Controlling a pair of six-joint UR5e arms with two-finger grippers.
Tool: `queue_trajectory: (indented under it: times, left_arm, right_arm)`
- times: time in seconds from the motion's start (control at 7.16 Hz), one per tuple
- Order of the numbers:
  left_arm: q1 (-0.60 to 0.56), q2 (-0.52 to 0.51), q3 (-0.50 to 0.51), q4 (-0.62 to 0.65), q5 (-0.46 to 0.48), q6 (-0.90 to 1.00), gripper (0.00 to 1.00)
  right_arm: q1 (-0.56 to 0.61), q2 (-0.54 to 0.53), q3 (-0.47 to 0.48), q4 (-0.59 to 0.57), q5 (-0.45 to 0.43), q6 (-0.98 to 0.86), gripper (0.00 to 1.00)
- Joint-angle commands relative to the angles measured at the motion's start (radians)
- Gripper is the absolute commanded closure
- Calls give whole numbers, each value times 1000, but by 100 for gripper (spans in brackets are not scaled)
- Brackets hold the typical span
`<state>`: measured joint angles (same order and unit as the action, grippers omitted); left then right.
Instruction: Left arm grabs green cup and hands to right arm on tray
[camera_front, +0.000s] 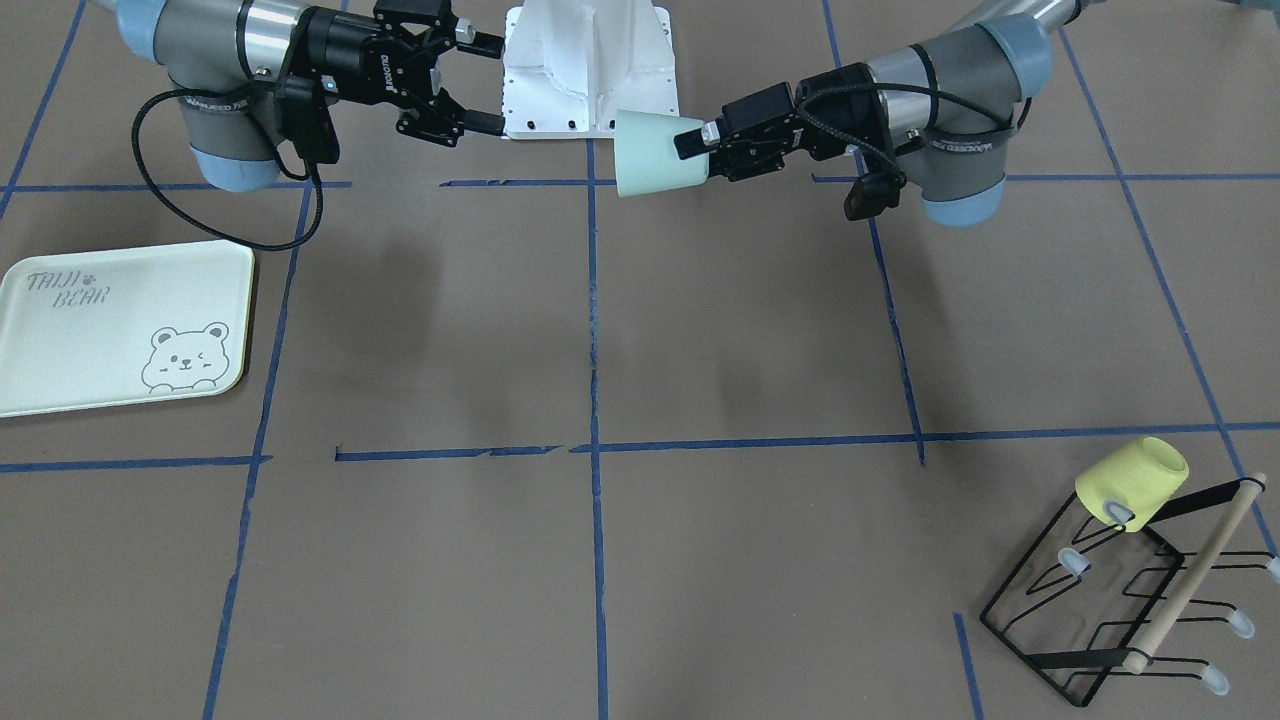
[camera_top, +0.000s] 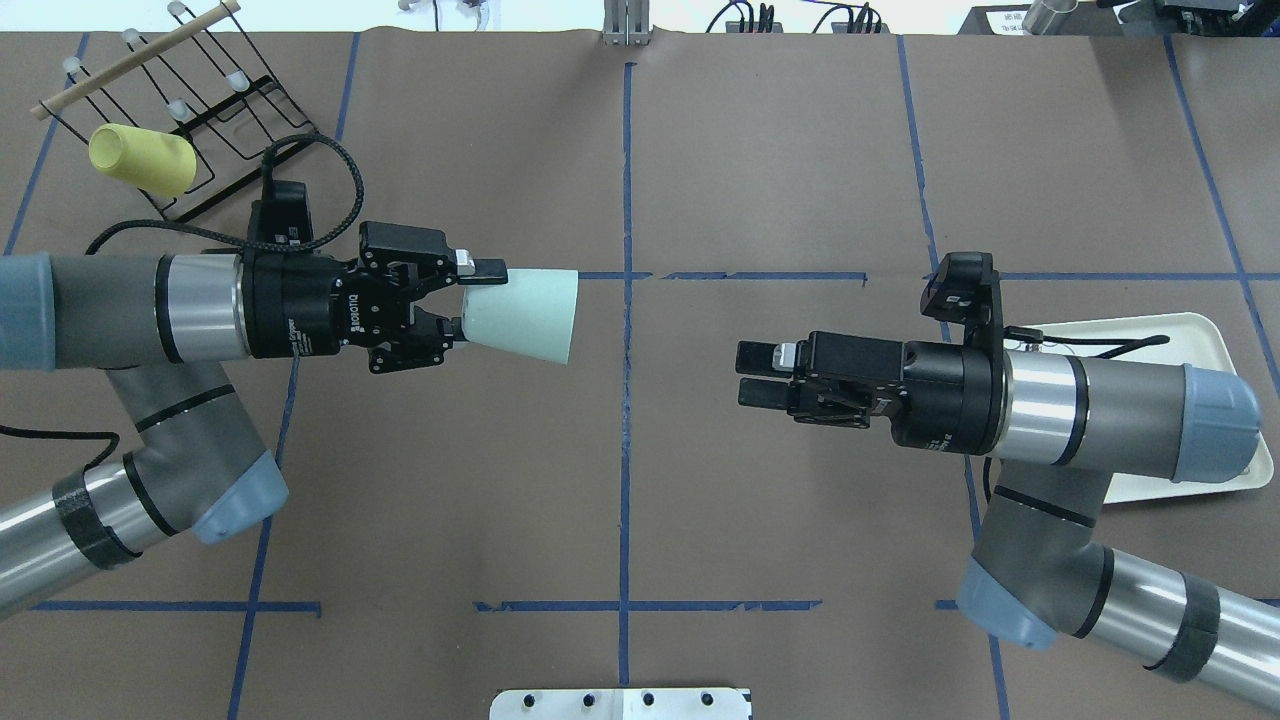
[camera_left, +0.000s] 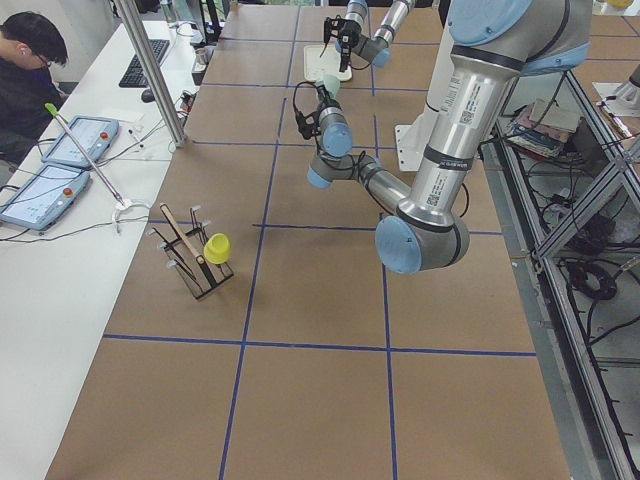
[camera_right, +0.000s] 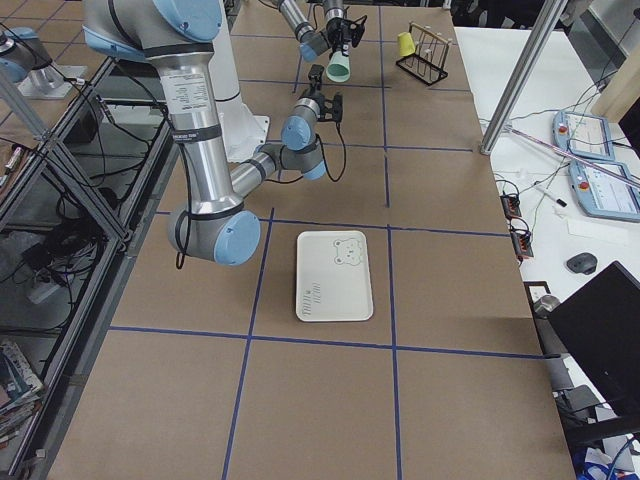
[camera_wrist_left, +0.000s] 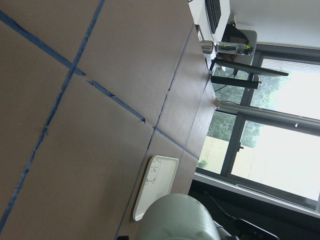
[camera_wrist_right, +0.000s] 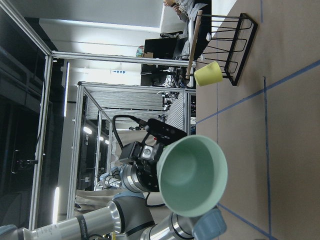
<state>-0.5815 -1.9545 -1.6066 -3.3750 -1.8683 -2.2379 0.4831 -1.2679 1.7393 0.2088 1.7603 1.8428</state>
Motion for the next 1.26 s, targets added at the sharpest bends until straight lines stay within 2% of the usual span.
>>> queue_trajectory:
  times: [0.0, 0.28, 1.12]
  left_arm:
    - [77, -1, 10, -72, 54, -3, 85]
    - [80, -1, 11, -70, 54, -5, 85]
    - [83, -23, 54, -64, 58, -5, 85]
  right_arm:
    - [-6, 50, -38, -2, -12, 33, 4]
    - [-6, 119, -87, -3, -41, 68, 6]
    - [-9, 146, -90, -80, -48, 64, 6]
